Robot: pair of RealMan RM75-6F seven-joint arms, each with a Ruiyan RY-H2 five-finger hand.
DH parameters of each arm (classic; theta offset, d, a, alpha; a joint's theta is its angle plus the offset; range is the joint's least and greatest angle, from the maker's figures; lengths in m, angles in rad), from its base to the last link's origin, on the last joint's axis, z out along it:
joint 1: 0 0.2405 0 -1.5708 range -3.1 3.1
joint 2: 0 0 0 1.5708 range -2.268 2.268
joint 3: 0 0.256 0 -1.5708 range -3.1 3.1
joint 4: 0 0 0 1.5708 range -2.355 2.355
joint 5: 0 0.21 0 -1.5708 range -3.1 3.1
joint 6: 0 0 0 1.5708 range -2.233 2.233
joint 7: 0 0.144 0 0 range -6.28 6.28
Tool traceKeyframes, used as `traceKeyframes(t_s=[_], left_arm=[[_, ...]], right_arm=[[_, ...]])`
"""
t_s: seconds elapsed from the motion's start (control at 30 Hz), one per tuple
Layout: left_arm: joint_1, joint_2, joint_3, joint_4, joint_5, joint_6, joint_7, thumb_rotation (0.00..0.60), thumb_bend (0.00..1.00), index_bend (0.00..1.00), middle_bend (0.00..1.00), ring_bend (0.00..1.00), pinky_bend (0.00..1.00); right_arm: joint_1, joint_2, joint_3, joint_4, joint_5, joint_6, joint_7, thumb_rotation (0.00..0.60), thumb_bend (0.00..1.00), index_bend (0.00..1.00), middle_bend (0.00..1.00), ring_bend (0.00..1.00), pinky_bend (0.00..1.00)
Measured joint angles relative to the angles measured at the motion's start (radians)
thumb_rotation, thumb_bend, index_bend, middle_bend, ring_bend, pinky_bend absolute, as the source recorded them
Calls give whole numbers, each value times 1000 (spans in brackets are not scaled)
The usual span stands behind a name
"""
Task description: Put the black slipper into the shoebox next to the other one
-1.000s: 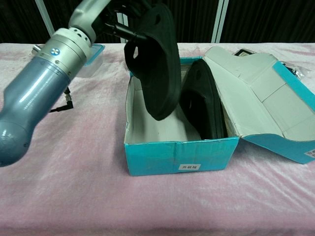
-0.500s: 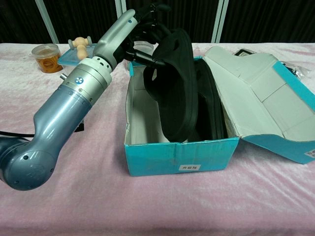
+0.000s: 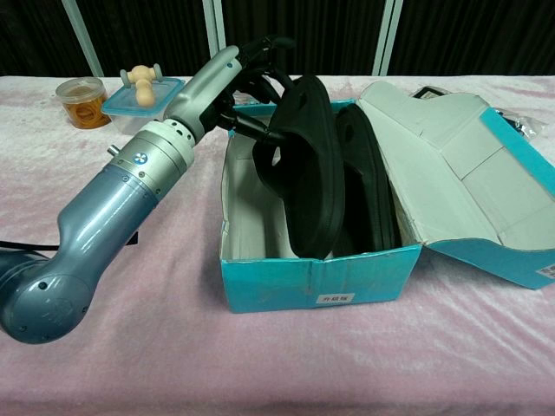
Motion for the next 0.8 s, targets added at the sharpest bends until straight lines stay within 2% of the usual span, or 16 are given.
traceKeyframes(t_s=[0.43, 0.53, 0.6, 0.7, 0.8], left_arm=[[-1, 41, -21, -65, -85, -128, 228, 600, 0, 80, 497, 365, 293], [0, 58, -24, -93, -106, -156, 291, 600, 0, 35, 403, 302, 262], [2, 72, -25, -114, -117, -171, 330, 600, 0, 3, 277, 194, 214], [8, 99, -22, -155, -129, -186, 389, 600, 0, 0, 129, 60, 130], [18, 127, -19, -207, -134, -188, 414, 600, 0, 0, 27, 1, 64]], right_arm=[[3, 1, 0, -10, 0, -8, -12, 600, 242, 26, 68, 0, 84], [5, 0, 0, -14, 0, -11, -17, 600, 242, 26, 68, 0, 84], [5, 1, 0, -16, -1, -12, -21, 600, 242, 26, 68, 0, 84], [5, 1, 0, -20, -2, -11, -25, 600, 242, 26, 68, 0, 84], [6, 2, 0, -23, -4, -11, -29, 600, 242, 26, 68, 0, 84]])
